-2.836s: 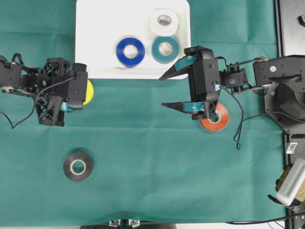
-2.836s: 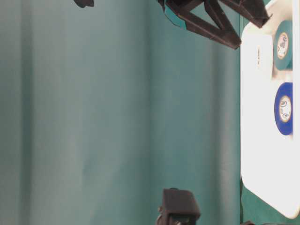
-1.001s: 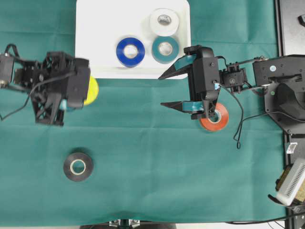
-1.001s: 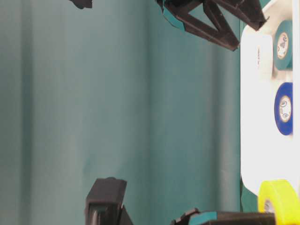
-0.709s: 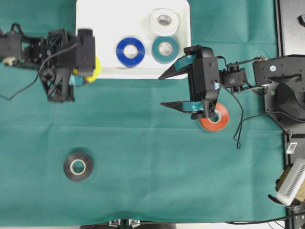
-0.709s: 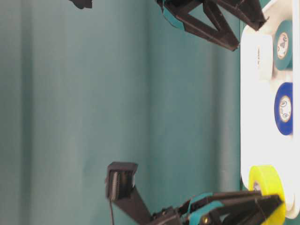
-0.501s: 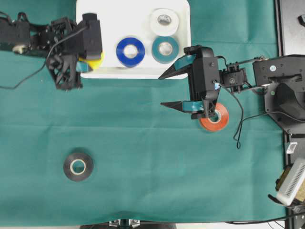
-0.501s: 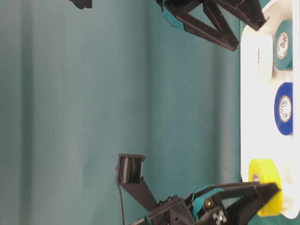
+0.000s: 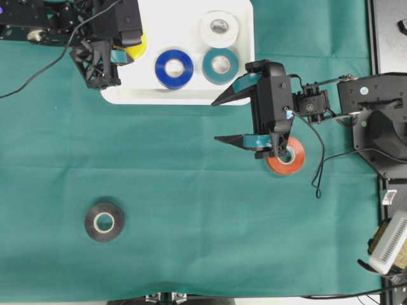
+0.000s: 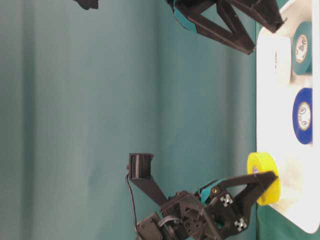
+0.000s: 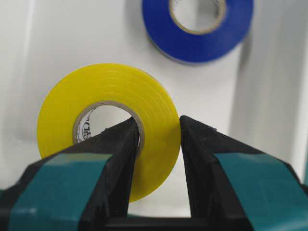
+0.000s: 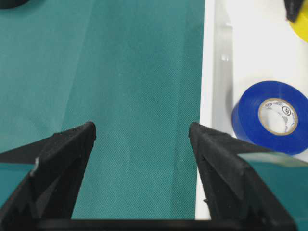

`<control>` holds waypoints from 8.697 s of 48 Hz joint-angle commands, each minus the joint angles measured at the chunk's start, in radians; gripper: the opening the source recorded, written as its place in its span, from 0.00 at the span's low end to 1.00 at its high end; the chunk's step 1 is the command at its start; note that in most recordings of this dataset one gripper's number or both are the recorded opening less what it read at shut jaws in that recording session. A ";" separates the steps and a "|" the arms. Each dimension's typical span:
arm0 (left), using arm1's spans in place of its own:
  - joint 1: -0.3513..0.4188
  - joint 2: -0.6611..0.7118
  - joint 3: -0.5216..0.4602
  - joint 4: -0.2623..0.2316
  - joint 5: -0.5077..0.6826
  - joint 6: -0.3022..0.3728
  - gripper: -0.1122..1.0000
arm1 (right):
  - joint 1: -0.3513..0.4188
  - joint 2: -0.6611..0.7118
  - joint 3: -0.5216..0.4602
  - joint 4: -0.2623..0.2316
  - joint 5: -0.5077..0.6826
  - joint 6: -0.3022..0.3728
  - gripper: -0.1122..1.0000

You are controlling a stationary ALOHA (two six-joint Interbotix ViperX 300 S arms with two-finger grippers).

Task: Put the tape alternately from left to right into the white case.
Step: 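Lift the yellow roll and carry it into the tray's left corner, then release the yellow roll and withdraw the left gripper, then move the right gripper over the red roll and grasp it, then lift the red roll and carry it into the tray center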

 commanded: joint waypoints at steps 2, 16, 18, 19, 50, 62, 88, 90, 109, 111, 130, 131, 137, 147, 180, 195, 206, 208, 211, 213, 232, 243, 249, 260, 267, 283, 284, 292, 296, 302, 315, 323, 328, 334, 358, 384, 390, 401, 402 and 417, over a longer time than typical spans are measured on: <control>0.021 0.009 -0.043 0.002 -0.012 0.008 0.07 | 0.002 -0.008 -0.018 0.003 -0.008 0.002 0.83; 0.066 0.077 -0.104 0.002 -0.014 0.011 0.07 | 0.002 -0.005 -0.017 0.003 -0.008 0.002 0.83; 0.072 0.083 -0.110 0.002 -0.017 0.011 0.07 | 0.002 -0.005 -0.017 0.003 -0.008 0.002 0.83; 0.075 0.084 -0.114 0.002 -0.018 0.011 0.07 | 0.003 -0.003 -0.017 0.003 -0.008 0.002 0.83; 0.097 0.086 -0.115 0.002 -0.038 0.008 0.79 | 0.002 0.002 -0.021 0.003 -0.008 0.002 0.83; 0.091 0.069 -0.104 0.002 -0.038 0.006 0.73 | 0.002 0.002 -0.021 0.003 -0.008 0.002 0.83; -0.060 -0.069 -0.012 0.002 -0.038 0.005 0.73 | 0.002 0.002 -0.017 0.003 -0.008 0.002 0.83; -0.077 -0.075 -0.005 0.002 -0.038 0.005 0.73 | 0.002 0.002 -0.017 0.003 -0.008 0.002 0.83; -0.218 -0.123 0.069 0.002 -0.097 0.008 0.72 | 0.003 0.002 -0.014 0.003 -0.008 0.002 0.83; -0.229 -0.129 0.075 0.002 -0.106 0.008 0.72 | 0.002 0.002 -0.015 0.003 -0.008 0.002 0.83; -0.341 -0.173 0.144 0.002 -0.190 0.002 0.72 | 0.002 0.002 -0.014 0.003 -0.008 0.002 0.83; -0.347 -0.175 0.147 0.002 -0.193 0.002 0.72 | 0.002 0.003 -0.014 0.003 -0.008 0.002 0.83; -0.374 -0.181 0.163 0.000 -0.209 -0.003 0.72 | 0.002 0.006 -0.015 0.003 -0.008 0.002 0.83; -0.403 -0.184 0.170 -0.002 -0.212 -0.005 0.72 | 0.002 0.023 -0.020 0.003 -0.011 0.000 0.83; -0.408 -0.184 0.176 -0.002 -0.212 -0.008 0.72 | 0.046 -0.002 -0.006 0.003 -0.002 0.011 0.83; -0.408 -0.183 0.176 -0.002 -0.212 -0.008 0.72 | 0.087 -0.075 0.057 0.003 0.101 0.127 0.83; -0.408 -0.183 0.175 -0.002 -0.212 -0.006 0.72 | 0.110 -0.149 0.126 0.003 0.114 0.164 0.83; -0.408 -0.183 0.173 -0.002 -0.212 -0.006 0.72 | 0.114 -0.161 0.138 0.003 0.114 0.167 0.83; -0.408 -0.184 0.176 -0.002 -0.212 -0.006 0.72 | 0.120 -0.178 0.156 0.003 0.117 0.167 0.83; -0.408 -0.184 0.178 -0.002 -0.212 -0.006 0.72 | 0.123 -0.189 0.167 0.002 0.120 0.167 0.83; -0.407 -0.184 0.178 -0.002 -0.213 -0.006 0.72 | 0.149 -0.241 0.244 0.000 0.209 0.169 0.83; -0.405 -0.184 0.175 -0.002 -0.212 -0.006 0.72 | 0.156 -0.244 0.281 0.000 0.212 0.169 0.83; -0.402 -0.181 0.175 -0.002 -0.212 -0.006 0.72 | 0.155 -0.242 0.293 0.000 0.215 0.169 0.83; -0.394 -0.172 0.178 -0.002 -0.216 -0.006 0.72 | 0.156 -0.229 0.304 -0.002 0.215 0.166 0.83; -0.394 -0.169 0.179 -0.002 -0.224 -0.006 0.72 | 0.155 -0.199 0.305 -0.008 0.221 0.166 0.83; -0.393 -0.169 0.186 -0.002 -0.222 -0.006 0.72 | 0.155 -0.123 0.291 -0.009 0.232 0.169 0.83; -0.393 -0.169 0.186 -0.002 -0.222 -0.006 0.72 | 0.156 -0.118 0.291 -0.008 0.233 0.169 0.83; -0.393 -0.169 0.190 -0.002 -0.224 -0.008 0.72 | 0.155 -0.069 0.279 -0.005 0.232 0.169 0.83; -0.394 -0.169 0.190 -0.002 -0.222 -0.008 0.72 | 0.153 -0.055 0.270 -0.005 0.232 0.169 0.83; -0.394 -0.169 0.190 -0.002 -0.224 -0.008 0.72 | 0.155 -0.048 0.259 -0.005 0.232 0.170 0.83; -0.402 -0.169 0.190 -0.002 -0.224 -0.008 0.72 | 0.155 -0.048 0.256 -0.005 0.224 0.170 0.53; -0.402 -0.169 0.190 -0.002 -0.224 -0.008 0.72 | 0.155 -0.048 0.247 -0.003 0.202 0.170 0.32; -0.403 -0.169 0.190 -0.002 -0.224 -0.008 0.72 | 0.155 -0.048 0.242 -0.003 0.196 0.170 0.32; -0.402 -0.169 0.190 -0.002 -0.222 -0.008 0.72 | 0.155 -0.048 0.242 -0.003 0.196 0.170 0.32; -0.402 -0.169 0.190 -0.003 -0.224 -0.008 0.72 | 0.155 -0.206 0.195 -0.002 0.201 0.170 0.32; -0.403 -0.169 0.193 -0.002 -0.222 -0.008 0.72 | 0.153 -0.167 0.133 -0.008 0.158 0.164 0.32; -0.405 -0.169 0.193 -0.002 -0.224 -0.008 0.72 | 0.149 -0.114 0.087 -0.009 0.161 0.160 0.32; -0.405 -0.169 0.196 -0.002 -0.224 -0.008 0.72 | 0.100 -0.006 -0.012 -0.009 0.198 0.149 0.32; -0.405 -0.169 0.198 -0.002 -0.224 -0.008 0.72 | 0.094 0.002 -0.021 -0.009 0.202 0.147 0.32; -0.405 -0.169 0.198 -0.002 -0.224 -0.008 0.72 | -0.002 0.089 -0.121 -0.100 0.239 0.149 0.32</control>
